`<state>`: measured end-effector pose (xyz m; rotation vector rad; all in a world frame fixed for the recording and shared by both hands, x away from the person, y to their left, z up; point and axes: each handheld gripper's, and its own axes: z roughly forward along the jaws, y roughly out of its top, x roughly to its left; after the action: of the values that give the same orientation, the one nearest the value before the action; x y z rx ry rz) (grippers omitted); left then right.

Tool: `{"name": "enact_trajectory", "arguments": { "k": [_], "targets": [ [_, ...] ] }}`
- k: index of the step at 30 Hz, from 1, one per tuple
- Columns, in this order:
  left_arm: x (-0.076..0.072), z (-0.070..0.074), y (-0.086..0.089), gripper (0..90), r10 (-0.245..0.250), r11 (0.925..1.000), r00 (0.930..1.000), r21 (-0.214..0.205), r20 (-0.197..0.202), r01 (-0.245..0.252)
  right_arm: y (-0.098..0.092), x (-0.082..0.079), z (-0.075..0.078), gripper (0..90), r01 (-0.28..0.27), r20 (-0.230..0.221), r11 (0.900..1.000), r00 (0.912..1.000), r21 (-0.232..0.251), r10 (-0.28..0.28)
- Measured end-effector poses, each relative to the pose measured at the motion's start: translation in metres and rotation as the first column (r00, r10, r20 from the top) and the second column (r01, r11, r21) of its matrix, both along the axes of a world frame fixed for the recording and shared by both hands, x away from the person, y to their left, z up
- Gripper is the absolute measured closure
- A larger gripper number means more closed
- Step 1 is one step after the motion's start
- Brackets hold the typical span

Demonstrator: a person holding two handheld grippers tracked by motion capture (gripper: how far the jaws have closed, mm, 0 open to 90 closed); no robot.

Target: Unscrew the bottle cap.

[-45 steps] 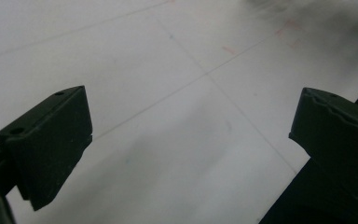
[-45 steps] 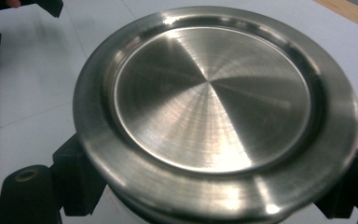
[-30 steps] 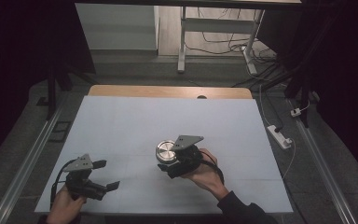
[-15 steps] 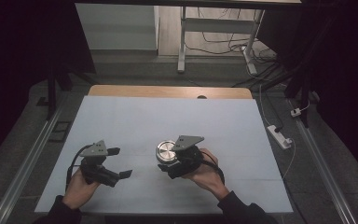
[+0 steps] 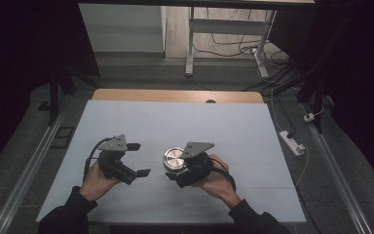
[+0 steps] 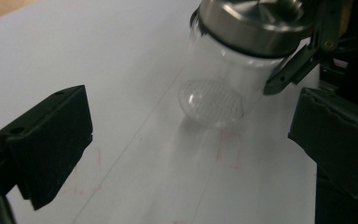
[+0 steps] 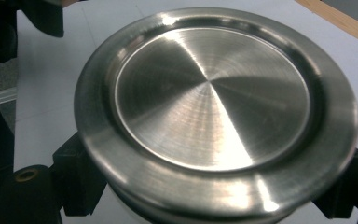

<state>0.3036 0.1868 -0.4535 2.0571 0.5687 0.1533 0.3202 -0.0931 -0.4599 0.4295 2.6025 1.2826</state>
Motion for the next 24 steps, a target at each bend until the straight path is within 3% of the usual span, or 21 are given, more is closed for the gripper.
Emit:
{"name": "enact_trajectory", "arguments": {
  "k": [5, 9, 10, 11, 15, 19, 20, 21, 22, 23, 24],
  "targets": [
    [0.011, 0.01, -0.014, 0.0, -0.088, 0.9961, 0.9961, 0.009, 0.004, 0.088, -0.001, -0.001, 0.001, 14.8, -0.027, 0.0, 0.9996, 0.9996, 0.002, 0.027],
    [0.017, 0.015, -0.028, 0.0, -0.177, 0.9837, 0.9841, 0.033, 0.012, 0.177, -0.002, -0.001, 0.001, 14.8, -0.059, -0.004, 0.9982, 0.9982, 0.001, 0.059],
    [0.02, 0.016, -0.035, 0.0, -0.23, 0.9726, 0.973, 0.039, 0.016, 0.229, -0.002, -0.002, 0.001, 14.8, -0.079, -0.005, 0.9968, 0.9968, -0.001, 0.079],
    [0.02, 0.016, -0.035, 0.2, -0.23, 0.9726, 0.973, 0.039, 0.016, 0.229, -0.002, -0.002, 0.001, 14.8, -0.089, -0.01, 0.996, 0.9959, -0.003, 0.089],
    [0.023, 0.016, -0.05, 1.0, -0.334, 0.9404, 0.9423, 0.078, 0.025, 0.331, 0.0, -0.003, 0.0, 14.8, -0.124, -0.017, 0.9923, 0.9922, -0.005, 0.123],
    [0.026, 0.015, -0.061, 2.6, -0.397, 0.9152, 0.9175, 0.086, 0.025, 0.394, 0.001, -0.006, 0.0, 14.8, -0.164, -0.029, 0.9862, 0.9861, -0.018, 0.164],
    [0.027, 0.016, -0.064, 4.3, -0.427, 0.9013, 0.9037, 0.094, 0.03, 0.423, 0.002, -0.008, 0.0, 14.8, -0.183, -0.031, 0.9829, 0.9828, -0.021, 0.182],
    [0.027, 0.016, -0.064, 5.7, -0.427, 0.9013, 0.9037, 0.094, 0.03, 0.423, 0.002, -0.008, 0.0, 14.8, -0.183, -0.031, 0.9829, 0.9828, -0.021, 0.182],
    [0.027, 0.017, -0.066, 7.2, -0.463, 0.8837, 0.8858, 0.101, 0.037, 0.457, 0.003, -0.009, 0.0, 14.9, -0.202, -0.033, 0.979, 0.9789, -0.025, 0.201],
    [0.027, 0.017, -0.066, 8.6, -0.463, 0.8837, 0.8858, 0.101, 0.037, 0.457, 0.003, -0.009, 0.0, 14.9, -0.202, -0.033, 0.979, 0.9789, -0.025, 0.201],
    [0.027, 0.018, -0.068, 8.6, -0.477, 0.876, 0.878, 0.102, 0.038, 0.472, 0.003, -0.009, 0.0, 14.9, -0.208, -0.033, 0.9777, 0.9777, -0.027, 0.207]
  ]
}}
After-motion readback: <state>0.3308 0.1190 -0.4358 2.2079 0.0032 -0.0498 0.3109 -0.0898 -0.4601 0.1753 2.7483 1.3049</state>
